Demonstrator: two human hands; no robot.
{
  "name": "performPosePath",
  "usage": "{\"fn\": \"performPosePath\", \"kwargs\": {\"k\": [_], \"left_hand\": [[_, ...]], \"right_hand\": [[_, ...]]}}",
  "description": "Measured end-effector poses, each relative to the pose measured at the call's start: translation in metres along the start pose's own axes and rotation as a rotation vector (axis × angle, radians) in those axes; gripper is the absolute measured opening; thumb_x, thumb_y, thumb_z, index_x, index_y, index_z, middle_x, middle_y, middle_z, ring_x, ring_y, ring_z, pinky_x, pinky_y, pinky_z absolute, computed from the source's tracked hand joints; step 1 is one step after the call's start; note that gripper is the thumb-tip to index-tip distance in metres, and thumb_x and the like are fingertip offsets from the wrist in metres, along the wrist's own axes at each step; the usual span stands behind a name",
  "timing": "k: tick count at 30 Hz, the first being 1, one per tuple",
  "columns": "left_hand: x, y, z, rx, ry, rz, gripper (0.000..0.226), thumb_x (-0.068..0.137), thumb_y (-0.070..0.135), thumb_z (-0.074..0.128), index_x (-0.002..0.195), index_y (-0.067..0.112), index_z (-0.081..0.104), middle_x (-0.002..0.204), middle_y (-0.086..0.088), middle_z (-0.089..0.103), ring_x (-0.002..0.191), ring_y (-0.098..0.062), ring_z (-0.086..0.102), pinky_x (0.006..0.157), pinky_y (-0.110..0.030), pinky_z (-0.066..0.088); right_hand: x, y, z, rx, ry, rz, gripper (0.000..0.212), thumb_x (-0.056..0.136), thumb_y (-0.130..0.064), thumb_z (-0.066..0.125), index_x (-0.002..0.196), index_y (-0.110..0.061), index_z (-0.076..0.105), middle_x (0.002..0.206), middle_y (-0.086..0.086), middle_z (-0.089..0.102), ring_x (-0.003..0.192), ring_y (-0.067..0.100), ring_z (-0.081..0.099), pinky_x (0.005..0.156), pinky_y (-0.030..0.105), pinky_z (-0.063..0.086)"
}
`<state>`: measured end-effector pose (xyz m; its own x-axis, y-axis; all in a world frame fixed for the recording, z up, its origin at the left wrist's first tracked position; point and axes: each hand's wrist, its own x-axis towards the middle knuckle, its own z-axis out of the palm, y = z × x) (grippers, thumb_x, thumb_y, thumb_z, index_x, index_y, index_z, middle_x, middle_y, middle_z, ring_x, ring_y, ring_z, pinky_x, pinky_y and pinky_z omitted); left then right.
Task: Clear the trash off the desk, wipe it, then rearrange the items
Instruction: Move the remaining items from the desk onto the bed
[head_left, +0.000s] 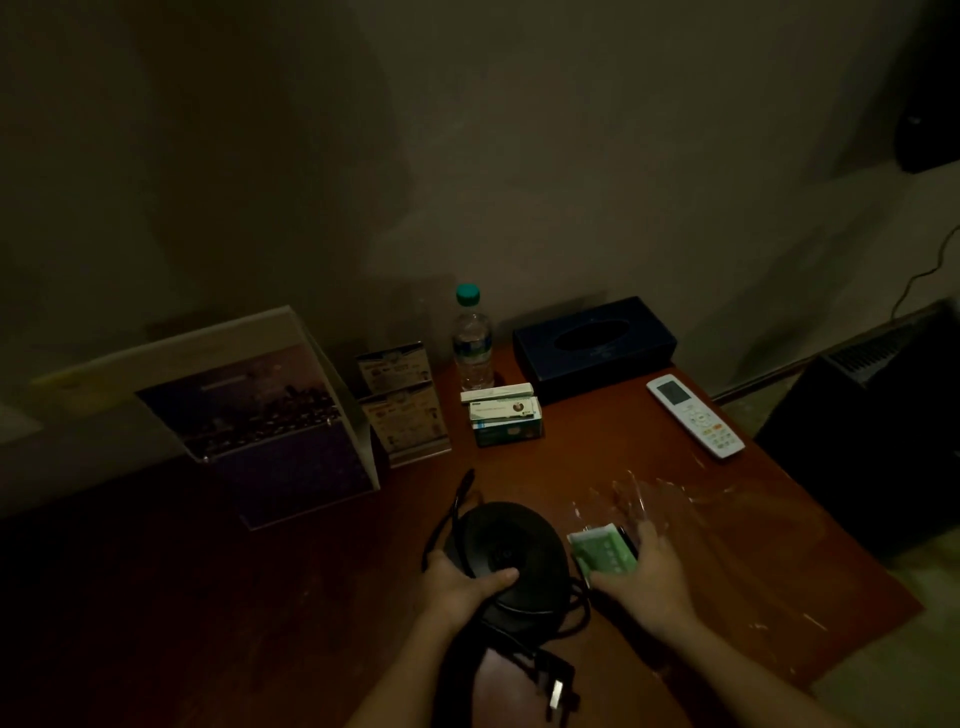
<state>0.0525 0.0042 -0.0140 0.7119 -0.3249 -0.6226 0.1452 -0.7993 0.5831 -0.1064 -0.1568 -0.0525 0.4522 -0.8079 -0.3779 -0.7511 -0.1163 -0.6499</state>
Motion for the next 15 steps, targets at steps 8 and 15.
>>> {"fn": "performPosePath", "kwargs": {"k": [8, 15], "left_hand": [[-0.041, -0.022, -0.011, 0.08, -0.114, 0.193, 0.071, 0.06, 0.044, 0.088, 0.118, 0.016, 0.059, 0.116, -0.001, 0.064, 0.101, -0.018, 0.061, 0.078, -0.026, 0.048], [-0.088, -0.046, -0.007, 0.084, -0.301, 0.352, 0.04, 0.064, 0.035, 0.088, 0.086, 0.027, 0.056, 0.09, 0.006, 0.063, 0.084, -0.014, 0.059, 0.078, -0.031, 0.052]], "right_hand": [[-0.079, 0.012, -0.005, -0.052, 0.082, 0.032, 0.067, 0.064, -0.032, 0.083, 0.117, -0.015, 0.045, 0.117, 0.001, 0.047, 0.096, 0.014, 0.054, 0.067, 0.021, 0.05], [-0.177, 0.051, -0.01, 0.109, 0.256, 0.155, 0.061, 0.064, -0.035, 0.084, 0.107, -0.014, 0.047, 0.108, 0.004, 0.05, 0.088, 0.016, 0.052, 0.055, 0.021, 0.036]]}}
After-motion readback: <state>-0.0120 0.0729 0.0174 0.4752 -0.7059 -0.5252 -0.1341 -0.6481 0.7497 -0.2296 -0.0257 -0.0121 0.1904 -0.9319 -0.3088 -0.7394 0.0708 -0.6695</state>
